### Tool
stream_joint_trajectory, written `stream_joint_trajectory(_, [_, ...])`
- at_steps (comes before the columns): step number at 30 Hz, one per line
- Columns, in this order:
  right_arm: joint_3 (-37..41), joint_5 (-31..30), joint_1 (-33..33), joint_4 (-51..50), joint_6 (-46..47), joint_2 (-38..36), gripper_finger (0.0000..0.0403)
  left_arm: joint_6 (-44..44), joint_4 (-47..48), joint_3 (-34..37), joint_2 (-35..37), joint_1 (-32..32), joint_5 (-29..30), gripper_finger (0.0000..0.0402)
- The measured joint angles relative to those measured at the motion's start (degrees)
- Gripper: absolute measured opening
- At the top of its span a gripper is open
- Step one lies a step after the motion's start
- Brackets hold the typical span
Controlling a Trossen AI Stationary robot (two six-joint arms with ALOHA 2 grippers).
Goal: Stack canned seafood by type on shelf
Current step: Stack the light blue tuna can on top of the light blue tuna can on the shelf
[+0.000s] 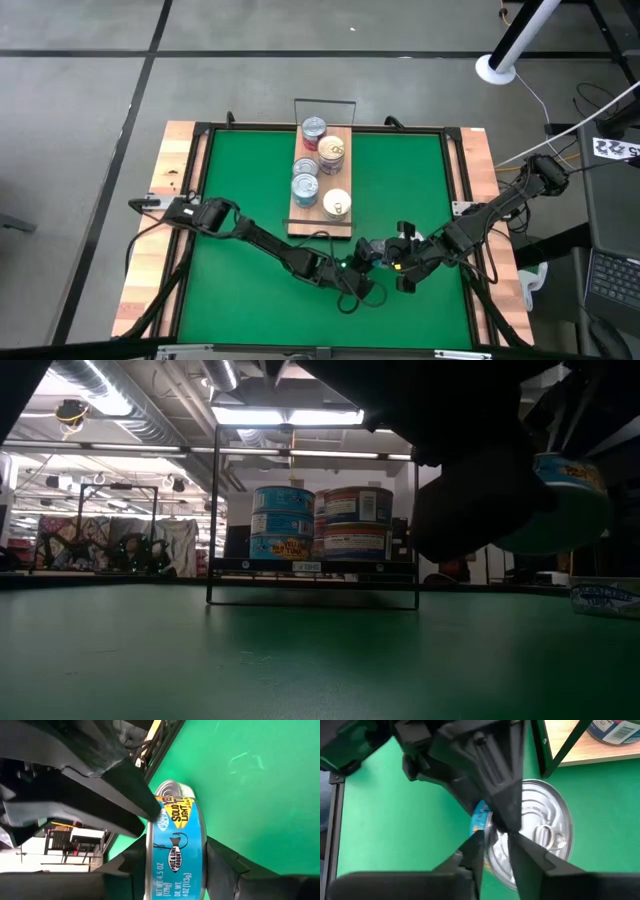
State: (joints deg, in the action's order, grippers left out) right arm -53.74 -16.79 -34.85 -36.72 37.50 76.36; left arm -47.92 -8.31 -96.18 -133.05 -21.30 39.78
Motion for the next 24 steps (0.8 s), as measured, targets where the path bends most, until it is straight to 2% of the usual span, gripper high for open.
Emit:
stream_joint_trajectory(5, [0.0,4.1,0.0,-1.7,-0.6,-1.2,0.0129,0.0,-0.1,0.0,0.3,-1.2,0.0,0.0146])
stream_joint_trajectory(11, [0.0,6.4,-0.1,-5.3,-0.4,-6.5,0.014,0.8,-4.3,0.0,0.8,-2.9,0.8,0.0145])
stream_joint_trajectory(18, [-0.1,3.8,0.0,-11.8,-0.3,-13.5,0.014,-5.2,-10.8,0.0,3.1,-4.5,8.8,0.0144])
stream_joint_trajectory(24, [0.0,2.1,0.0,-13.3,-0.3,-16.6,0.014,-8.7,-10.9,-0.1,9.5,-4.4,14.1,0.015])
